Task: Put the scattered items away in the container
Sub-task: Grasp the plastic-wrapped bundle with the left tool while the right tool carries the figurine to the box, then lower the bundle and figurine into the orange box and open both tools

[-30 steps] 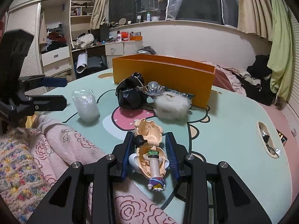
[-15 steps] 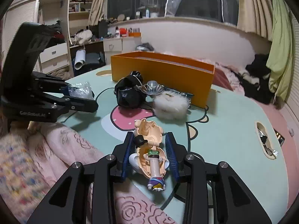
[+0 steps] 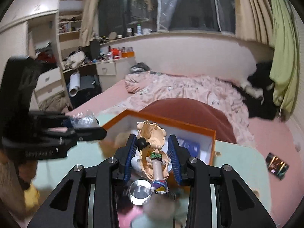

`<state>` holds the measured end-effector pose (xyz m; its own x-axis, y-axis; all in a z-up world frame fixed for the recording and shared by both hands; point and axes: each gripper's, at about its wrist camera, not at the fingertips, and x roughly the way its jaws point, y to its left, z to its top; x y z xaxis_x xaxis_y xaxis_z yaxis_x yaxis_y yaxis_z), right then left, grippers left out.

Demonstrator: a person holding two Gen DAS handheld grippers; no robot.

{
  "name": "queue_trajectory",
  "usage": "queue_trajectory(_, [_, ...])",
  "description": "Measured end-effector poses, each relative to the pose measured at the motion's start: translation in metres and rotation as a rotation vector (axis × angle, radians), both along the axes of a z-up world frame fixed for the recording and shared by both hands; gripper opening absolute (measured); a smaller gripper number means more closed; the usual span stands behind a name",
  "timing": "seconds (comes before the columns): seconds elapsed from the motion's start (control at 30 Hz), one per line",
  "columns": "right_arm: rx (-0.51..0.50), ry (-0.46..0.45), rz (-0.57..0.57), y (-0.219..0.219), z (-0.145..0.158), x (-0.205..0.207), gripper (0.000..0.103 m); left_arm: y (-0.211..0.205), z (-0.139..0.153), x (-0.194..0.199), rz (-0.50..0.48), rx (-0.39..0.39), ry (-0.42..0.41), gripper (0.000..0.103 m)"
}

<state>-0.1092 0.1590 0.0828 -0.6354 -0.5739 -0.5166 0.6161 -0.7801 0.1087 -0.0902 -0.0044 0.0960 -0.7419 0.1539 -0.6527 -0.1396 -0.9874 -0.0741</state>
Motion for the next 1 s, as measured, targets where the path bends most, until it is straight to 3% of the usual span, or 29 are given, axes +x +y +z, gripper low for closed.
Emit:
queue_trajectory(0.17, [-0.019, -0.146, -0.088, -0.011, -0.018, -0.062, 0.036, -0.002, -0.023, -0.044, 0.085, -0.015, -0.039, 0.033])
queue_trajectory(0.27, [0.001, -0.173, -0.153, -0.015, -0.028, -0.084, 0.036, -0.003, -0.033, -0.054, 0.105, 0.012, -0.055, 0.053])
queue_trajectory(0.33, [-0.018, -0.179, -0.181, -0.011, -0.030, -0.089, 0.037, -0.002, -0.034, -0.049, 0.099, 0.027, -0.047, 0.059])
queue_trajectory(0.37, [-0.034, -0.182, -0.185, -0.007, -0.029, -0.088, 0.042, -0.002, -0.033, -0.045, 0.092, 0.030, -0.039, 0.064])
queue_trajectory(0.47, [-0.090, -0.163, -0.181, 0.006, -0.021, -0.073, 0.065, -0.003, -0.026, -0.026, 0.084, 0.031, -0.002, 0.082])
queue_trajectory(0.53, [-0.103, -0.122, -0.179, 0.013, -0.012, -0.057, 0.071, -0.004, -0.021, -0.011, 0.073, 0.035, 0.021, 0.088])
queue_trajectory(0.7, [-0.048, -0.099, -0.104, 0.020, -0.008, -0.008, 0.076, -0.010, -0.026, 0.039, 0.092, 0.040, 0.036, 0.094])
queue_trajectory(0.83, [-0.010, -0.137, -0.050, 0.031, -0.029, 0.032, 0.076, -0.008, -0.046, 0.074, 0.070, 0.050, -0.019, 0.095])
queue_trajectory(1.0, [0.115, -0.150, -0.056, 0.036, -0.061, 0.071, 0.076, -0.002, -0.075, 0.102, 0.124, 0.002, -0.065, 0.095])
